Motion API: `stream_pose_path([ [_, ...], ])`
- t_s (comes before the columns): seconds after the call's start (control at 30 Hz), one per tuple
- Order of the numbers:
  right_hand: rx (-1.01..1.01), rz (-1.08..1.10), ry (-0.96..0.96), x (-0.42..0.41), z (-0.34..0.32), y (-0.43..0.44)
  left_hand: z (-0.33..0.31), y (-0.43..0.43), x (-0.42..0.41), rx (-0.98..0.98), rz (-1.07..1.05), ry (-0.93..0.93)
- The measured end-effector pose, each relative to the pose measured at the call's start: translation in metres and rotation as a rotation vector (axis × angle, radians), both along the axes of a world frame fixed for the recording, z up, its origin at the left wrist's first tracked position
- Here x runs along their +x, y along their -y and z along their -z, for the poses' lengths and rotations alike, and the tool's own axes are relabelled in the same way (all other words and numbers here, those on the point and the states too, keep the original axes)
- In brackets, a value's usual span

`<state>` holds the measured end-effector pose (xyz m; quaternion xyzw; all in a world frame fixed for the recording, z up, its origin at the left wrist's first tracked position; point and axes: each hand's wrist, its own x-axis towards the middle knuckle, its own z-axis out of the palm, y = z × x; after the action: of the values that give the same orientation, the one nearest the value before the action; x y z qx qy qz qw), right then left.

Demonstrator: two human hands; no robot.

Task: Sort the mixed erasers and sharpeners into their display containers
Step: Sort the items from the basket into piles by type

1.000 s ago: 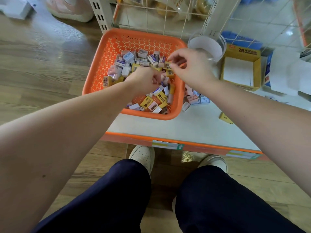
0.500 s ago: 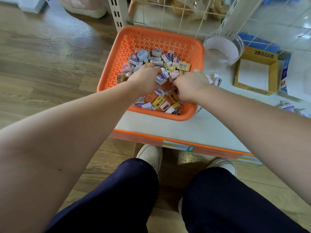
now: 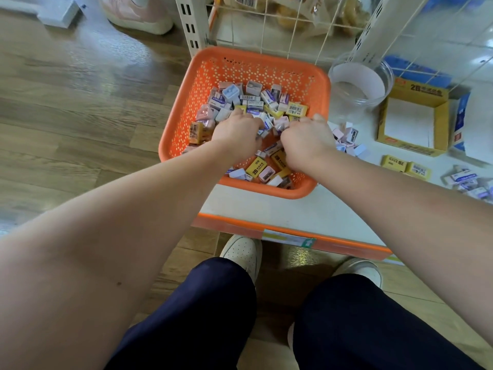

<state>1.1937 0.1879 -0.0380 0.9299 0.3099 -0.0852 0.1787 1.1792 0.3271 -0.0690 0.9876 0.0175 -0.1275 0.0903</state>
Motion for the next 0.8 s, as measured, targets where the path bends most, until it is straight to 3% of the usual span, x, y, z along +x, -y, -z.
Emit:
stream_pose_path([
  [0.27, 0.367, 0.080, 0.002, 0.005, 0.005, 0.003, -0.007, 0.005, 0.007, -0.160, -0.187, 0.144],
  [0.53, 1.021, 0.339, 0.020, 0.010, 0.005, 0.014, -0.008, 0.013, 0.014, -0.031, -0.145, 0.188],
  [0.63, 1.120, 0.401, 0.026, 0.018, -0.003, 0.018, -0.007, 0.021, 0.021, -0.051, -0.069, 0.144],
  [0.8, 1.108, 0.346, 0.062, 0.023, -0.007, 0.030, 0.000, 0.028, 0.025, -0.268, -0.031, -0.077],
])
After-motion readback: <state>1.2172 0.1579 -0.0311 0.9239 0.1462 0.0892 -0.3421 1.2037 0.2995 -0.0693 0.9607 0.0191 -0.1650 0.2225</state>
